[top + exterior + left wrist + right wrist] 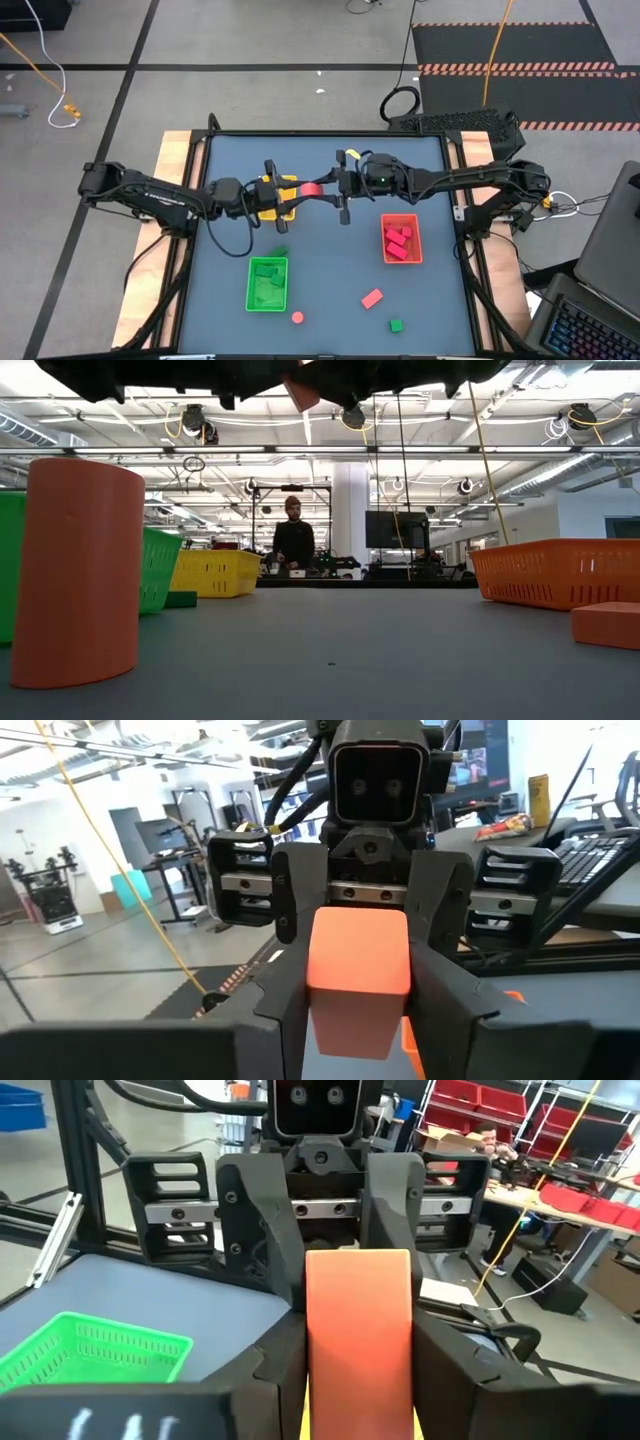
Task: Sort & place blocks by color
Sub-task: Put the orange block into the yellow bin
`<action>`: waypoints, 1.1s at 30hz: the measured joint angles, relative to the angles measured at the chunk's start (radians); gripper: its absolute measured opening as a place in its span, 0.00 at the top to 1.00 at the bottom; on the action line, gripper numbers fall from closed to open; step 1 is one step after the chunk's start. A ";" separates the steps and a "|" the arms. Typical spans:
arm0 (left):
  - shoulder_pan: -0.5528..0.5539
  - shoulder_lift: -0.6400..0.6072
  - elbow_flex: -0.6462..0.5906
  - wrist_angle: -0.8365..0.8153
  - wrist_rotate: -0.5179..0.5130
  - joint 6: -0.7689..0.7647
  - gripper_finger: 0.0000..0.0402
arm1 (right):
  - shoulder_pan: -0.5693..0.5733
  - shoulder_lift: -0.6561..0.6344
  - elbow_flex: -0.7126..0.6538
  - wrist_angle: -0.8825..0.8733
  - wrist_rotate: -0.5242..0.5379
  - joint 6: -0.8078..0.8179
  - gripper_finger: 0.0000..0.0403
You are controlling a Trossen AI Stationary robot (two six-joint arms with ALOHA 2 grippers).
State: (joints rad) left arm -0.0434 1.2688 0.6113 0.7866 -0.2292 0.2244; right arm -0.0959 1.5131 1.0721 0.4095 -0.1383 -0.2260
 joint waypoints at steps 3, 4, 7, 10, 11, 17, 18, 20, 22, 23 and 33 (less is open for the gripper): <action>0.005 0.000 0.000 0.001 0.014 -0.005 0.68 | 0.000 0.000 0.000 0.003 0.030 0.008 0.57; 0.009 0.000 0.000 -0.006 0.015 -0.006 0.68 | 0.000 0.000 0.000 -0.002 0.051 0.011 0.51; 0.021 -0.001 0.000 -0.025 0.016 -0.012 0.68 | 0.000 0.000 0.000 -0.016 0.122 0.021 0.35; 0.037 -0.006 0.000 -0.067 0.018 -0.028 0.68 | 0.000 0.000 0.000 -0.057 0.171 0.023 0.25; 0.043 -0.007 0.000 -0.077 0.017 -0.036 0.68 | 0.000 0.000 0.000 -0.072 0.178 0.024 0.23; 0.078 -0.054 0.000 -0.177 -0.049 -0.114 0.68 | -0.001 0.000 0.000 -0.190 0.221 0.041 0.17; 0.081 -0.069 -0.001 -0.207 -0.060 -0.122 0.68 | -0.001 0.000 0.000 -0.207 0.220 0.051 0.17; 0.083 -0.095 0.000 -0.263 -0.096 -0.130 0.68 | -0.001 0.000 0.000 -0.244 0.219 0.073 0.17; 0.083 -0.139 0.000 -0.390 -0.168 -0.151 0.68 | -0.001 0.000 0.000 -0.285 0.218 0.093 0.18; 0.084 -0.155 -0.001 -0.445 -0.203 -0.172 0.68 | 0.000 0.000 0.000 -0.306 0.217 0.102 0.18; 0.148 -0.256 -0.001 -0.879 -0.259 -0.575 0.68 | 0.013 0.000 -0.129 -0.260 0.213 0.187 0.18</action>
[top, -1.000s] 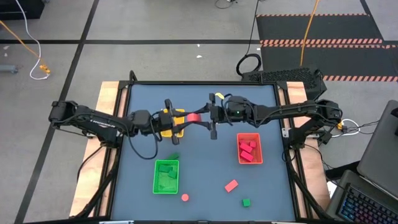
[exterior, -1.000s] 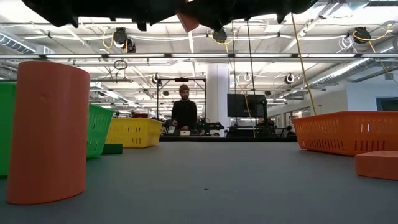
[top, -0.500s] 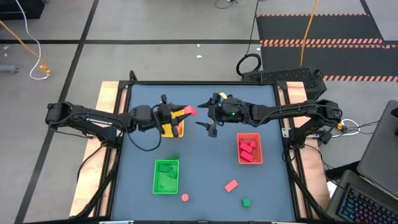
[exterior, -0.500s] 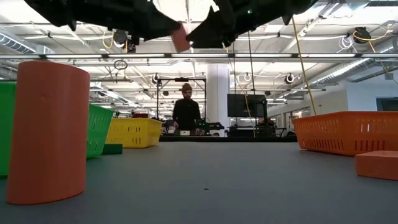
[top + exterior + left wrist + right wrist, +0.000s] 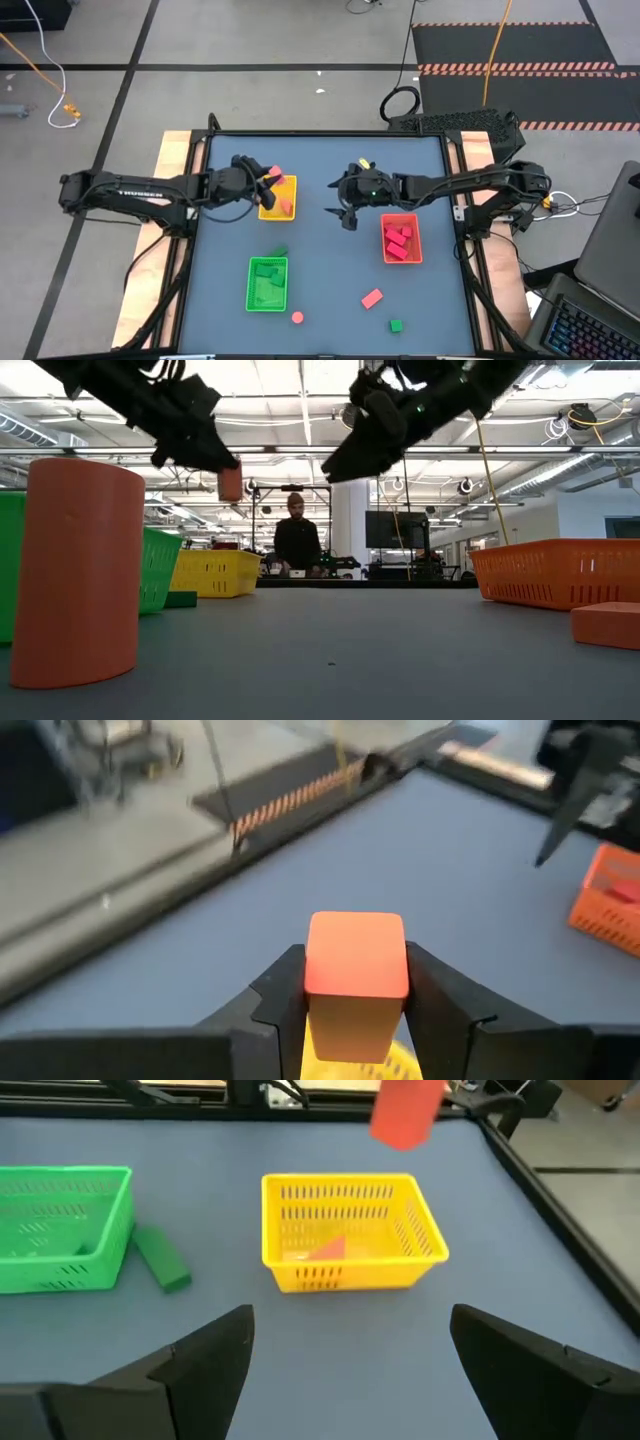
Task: Sort & place blocks by color
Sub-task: Put the orange block into the yellow bin
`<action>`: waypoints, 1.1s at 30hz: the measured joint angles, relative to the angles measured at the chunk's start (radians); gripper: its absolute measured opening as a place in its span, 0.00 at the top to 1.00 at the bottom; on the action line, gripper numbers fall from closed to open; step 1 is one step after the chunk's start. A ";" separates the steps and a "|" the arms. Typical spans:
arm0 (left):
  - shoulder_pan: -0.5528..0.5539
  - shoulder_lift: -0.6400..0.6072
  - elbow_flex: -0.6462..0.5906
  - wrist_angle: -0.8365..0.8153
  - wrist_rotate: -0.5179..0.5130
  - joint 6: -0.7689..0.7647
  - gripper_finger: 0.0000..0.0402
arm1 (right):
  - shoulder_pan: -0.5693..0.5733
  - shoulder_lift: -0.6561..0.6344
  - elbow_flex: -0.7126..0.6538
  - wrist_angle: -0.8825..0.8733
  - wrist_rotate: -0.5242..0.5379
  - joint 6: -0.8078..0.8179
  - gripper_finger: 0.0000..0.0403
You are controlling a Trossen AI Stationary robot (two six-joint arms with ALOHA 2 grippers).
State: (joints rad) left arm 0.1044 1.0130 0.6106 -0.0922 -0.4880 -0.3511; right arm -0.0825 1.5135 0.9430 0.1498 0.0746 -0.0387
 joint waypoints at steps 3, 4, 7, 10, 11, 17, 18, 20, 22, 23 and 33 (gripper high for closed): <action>0.030 0.006 0.000 -0.063 0.053 -0.085 0.68 | 0.000 0.000 -0.075 0.085 0.000 0.031 0.18; 0.038 0.012 0.000 -0.072 0.071 -0.107 0.68 | 0.000 0.000 -0.099 0.120 0.000 0.043 0.18; 0.056 0.030 0.000 -0.091 0.103 -0.140 0.68 | 0.000 0.000 -0.164 0.233 -0.001 0.082 0.18; 0.067 0.056 0.000 -0.094 0.125 -0.148 0.68 | 0.000 0.000 -0.221 0.317 -0.044 0.123 0.18; 0.069 0.064 0.000 -0.089 0.131 -0.149 0.65 | 0.000 0.000 -0.235 0.344 -0.068 0.133 0.18; 0.071 0.080 0.000 -0.080 0.178 -0.144 0.38 | 0.041 0.000 -0.266 0.386 -0.131 0.155 0.18; 0.071 0.080 0.000 -0.078 0.178 -0.144 0.35 | 0.052 0.000 -0.266 0.390 -0.131 0.143 0.18; 0.071 0.080 0.000 -0.078 0.178 -0.143 0.29 | 0.075 0.000 -0.266 0.402 -0.127 0.117 0.18; 0.071 0.080 0.000 -0.072 0.178 -0.131 0.25 | 0.092 0.000 -0.265 0.415 -0.120 0.105 0.18; 0.071 0.080 0.000 -0.066 0.178 -0.120 0.23 | 0.102 0.000 -0.263 0.415 -0.105 0.103 0.18; 0.036 0.079 0.001 0.141 0.178 0.018 0.22 | 0.195 -0.141 -0.213 0.282 0.141 -0.073 0.18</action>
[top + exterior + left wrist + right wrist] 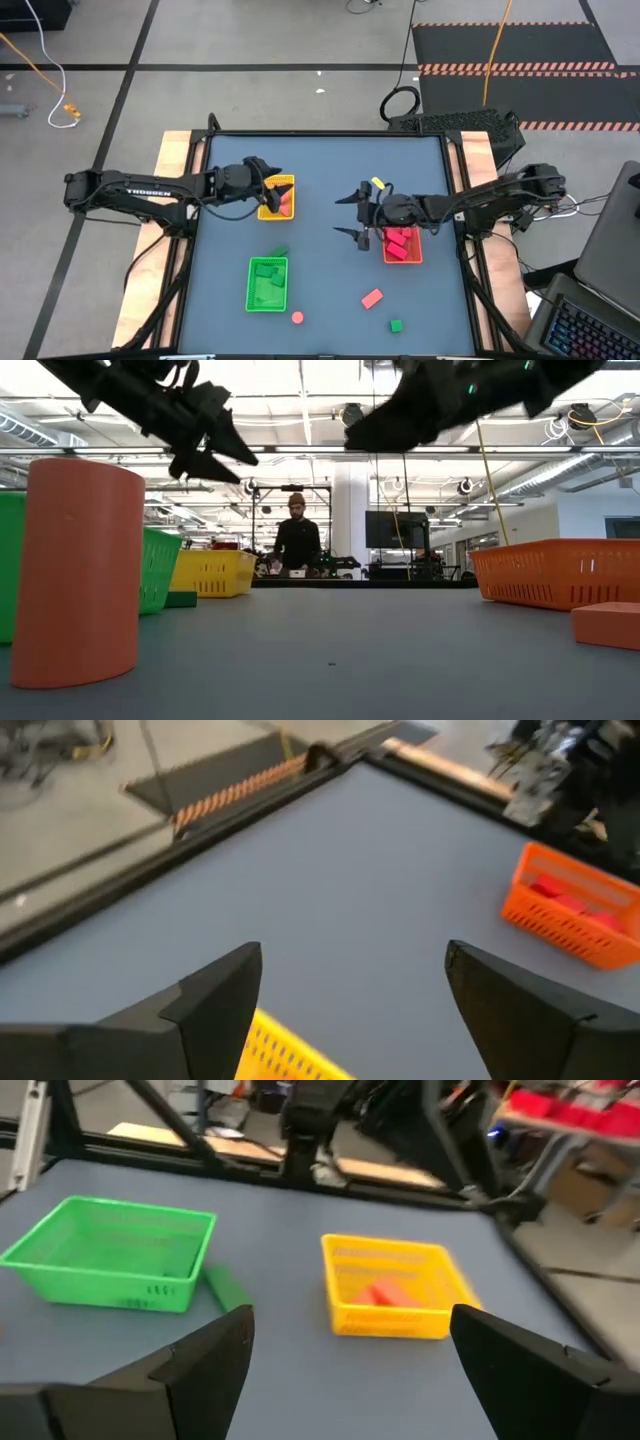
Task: Sort & place blocks by color
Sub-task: Put the orange block into the yellow bin
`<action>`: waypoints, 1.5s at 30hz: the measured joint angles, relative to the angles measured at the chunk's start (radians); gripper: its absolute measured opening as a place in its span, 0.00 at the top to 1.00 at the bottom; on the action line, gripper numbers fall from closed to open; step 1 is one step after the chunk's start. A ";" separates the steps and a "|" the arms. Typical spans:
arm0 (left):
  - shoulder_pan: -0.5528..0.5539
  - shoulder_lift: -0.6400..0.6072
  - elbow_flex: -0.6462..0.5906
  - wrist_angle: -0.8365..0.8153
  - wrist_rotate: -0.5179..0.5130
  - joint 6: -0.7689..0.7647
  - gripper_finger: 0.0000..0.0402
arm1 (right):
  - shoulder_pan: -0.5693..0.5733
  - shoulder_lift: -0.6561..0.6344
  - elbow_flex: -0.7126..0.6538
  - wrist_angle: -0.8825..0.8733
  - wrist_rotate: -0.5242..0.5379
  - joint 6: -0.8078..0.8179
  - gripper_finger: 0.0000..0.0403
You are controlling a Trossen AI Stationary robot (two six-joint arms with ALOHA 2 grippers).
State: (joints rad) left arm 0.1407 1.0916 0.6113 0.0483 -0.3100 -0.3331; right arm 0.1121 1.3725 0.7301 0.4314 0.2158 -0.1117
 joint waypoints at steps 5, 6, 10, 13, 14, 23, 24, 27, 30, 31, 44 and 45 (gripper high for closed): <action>-0.027 0.000 0.000 0.079 -0.001 0.057 0.28 | 0.048 -0.127 0.062 -0.246 0.027 0.025 0.18; -0.031 0.000 0.000 0.091 -0.001 0.065 0.29 | 0.061 -0.144 0.079 -0.309 0.027 0.037 0.18; -0.039 0.000 0.000 0.144 -0.001 0.081 0.33 | 0.133 -0.177 0.145 -0.553 0.028 0.084 0.18; -0.046 0.000 0.000 0.177 -0.001 0.094 0.36 | 0.193 -0.168 0.172 -0.674 0.027 0.136 0.18; -0.048 0.000 0.000 0.188 -0.002 0.094 0.36 | 0.210 -0.159 0.176 -0.702 0.026 0.153 0.18; -0.074 0.000 0.000 0.241 -0.002 0.095 0.41 | 0.333 -0.020 0.178 -0.786 0.018 0.235 0.18; -0.081 0.000 0.000 0.246 -0.003 0.095 0.42 | 0.341 -0.003 0.179 -0.781 0.016 0.235 0.18; -0.111 0.000 0.000 0.246 -0.002 0.098 0.43 | 0.364 0.044 0.179 -0.784 0.015 0.237 0.18; -0.152 0.000 0.000 0.250 -0.002 0.108 0.44 | 0.380 0.084 0.179 -0.781 -0.018 0.260 0.18; -0.168 0.000 0.000 0.252 -0.002 0.112 0.44 | 0.385 0.097 0.179 -0.780 -0.039 0.275 0.18; -0.409 0.017 0.000 0.268 -0.037 0.090 0.44 | 0.475 0.211 0.179 -0.716 -0.089 0.421 0.18; -0.424 0.017 0.000 0.268 -0.051 0.090 0.44 | 0.479 0.214 0.179 -0.717 -0.088 0.433 0.18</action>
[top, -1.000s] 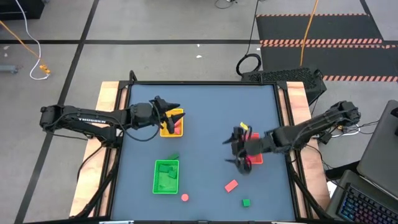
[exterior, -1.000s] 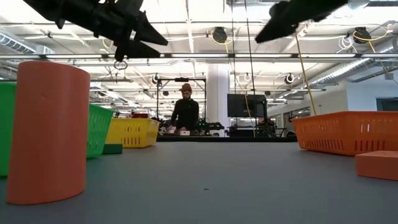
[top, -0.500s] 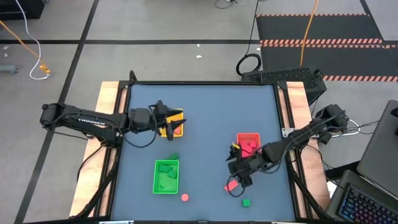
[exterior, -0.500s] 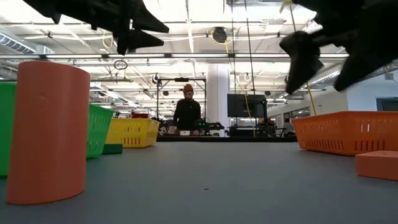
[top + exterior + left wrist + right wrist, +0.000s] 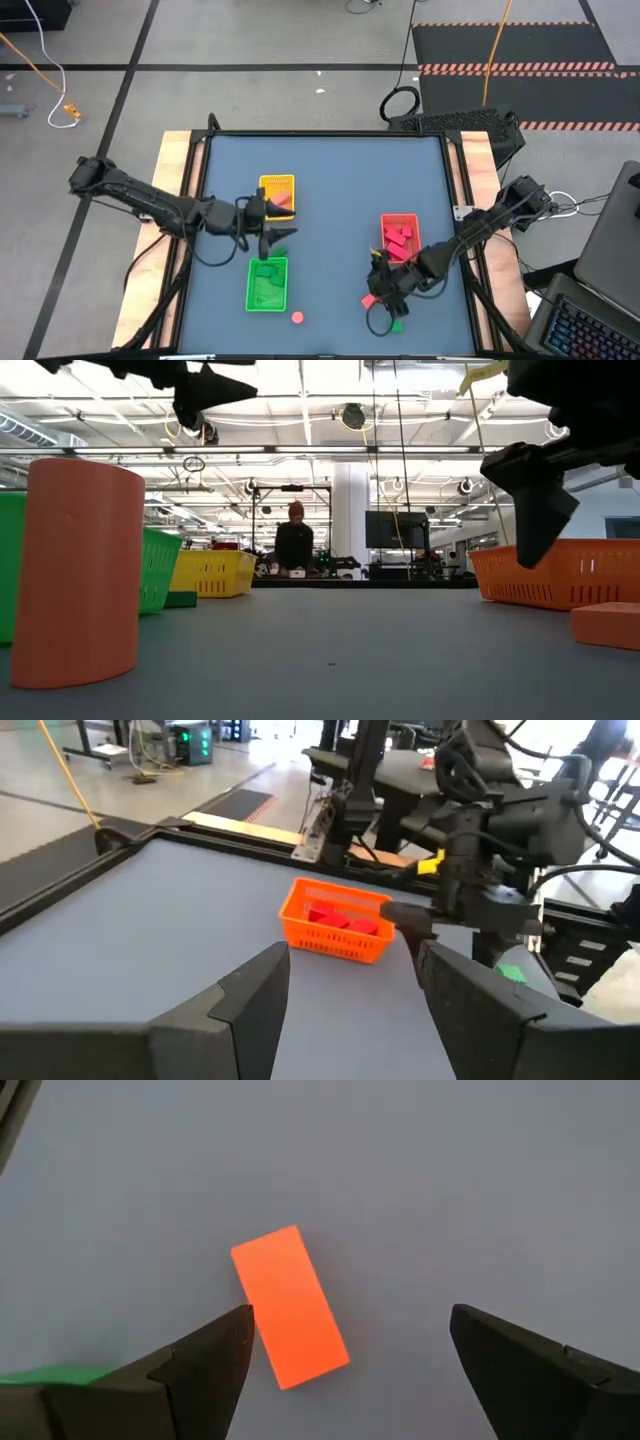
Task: Sort & place blocks by color
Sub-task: Put the orange block into the yellow bin
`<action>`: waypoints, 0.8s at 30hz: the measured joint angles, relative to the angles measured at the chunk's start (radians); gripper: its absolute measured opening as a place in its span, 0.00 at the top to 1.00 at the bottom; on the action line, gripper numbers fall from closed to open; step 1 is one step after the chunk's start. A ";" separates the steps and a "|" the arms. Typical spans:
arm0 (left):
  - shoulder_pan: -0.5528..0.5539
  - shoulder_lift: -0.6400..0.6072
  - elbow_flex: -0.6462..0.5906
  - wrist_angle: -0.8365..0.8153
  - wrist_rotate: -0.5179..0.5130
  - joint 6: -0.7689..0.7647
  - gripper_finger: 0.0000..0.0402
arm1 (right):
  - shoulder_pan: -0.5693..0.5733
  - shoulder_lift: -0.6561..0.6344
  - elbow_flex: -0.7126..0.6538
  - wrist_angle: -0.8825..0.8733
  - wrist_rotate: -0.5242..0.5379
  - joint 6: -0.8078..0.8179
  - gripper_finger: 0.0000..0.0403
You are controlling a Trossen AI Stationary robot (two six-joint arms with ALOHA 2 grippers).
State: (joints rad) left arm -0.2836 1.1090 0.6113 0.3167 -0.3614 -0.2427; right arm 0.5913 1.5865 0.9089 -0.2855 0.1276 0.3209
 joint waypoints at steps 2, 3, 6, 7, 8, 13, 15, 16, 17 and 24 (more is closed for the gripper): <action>-0.022 0.009 0.000 0.010 -0.021 0.002 0.44 | 0.002 0.008 0.000 0.008 0.000 0.023 0.18; -0.029 0.014 0.000 0.007 -0.030 0.001 0.44 | 0.003 0.015 0.000 0.018 -0.001 0.033 0.18; -0.050 0.018 -0.001 0.000 -0.041 -0.001 0.44 | 0.009 0.043 0.000 0.035 0.000 0.038 0.18; -0.055 0.017 -0.001 0.002 -0.043 -0.001 0.44 | 0.012 0.054 0.000 0.042 0.000 0.038 0.18; -0.060 0.017 0.000 0.002 -0.043 -0.002 0.44 | 0.015 0.067 0.000 0.047 -0.001 0.038 0.18; -0.084 0.017 0.000 0.000 -0.056 -0.003 0.44 | 0.027 0.118 0.000 0.073 0.001 0.034 0.18; -0.090 0.018 0.000 -0.001 -0.067 -0.003 0.44 | 0.033 0.127 0.001 0.083 0.004 0.035 0.18; -0.092 0.018 0.000 -0.001 -0.070 -0.003 0.44 | 0.036 0.129 0.001 0.084 0.010 0.037 0.19; -0.093 0.017 0.000 0.001 -0.076 -0.003 0.44 | 0.040 0.130 0.001 0.083 0.021 0.043 0.19; -0.092 0.017 0.000 0.003 -0.086 0.003 0.44 | 0.073 0.129 0.001 0.080 0.056 0.076 0.39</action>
State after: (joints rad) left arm -0.3758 1.1263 0.6109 0.3195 -0.4478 -0.2400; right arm 0.6643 1.7153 0.9096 -0.2056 0.1831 0.3965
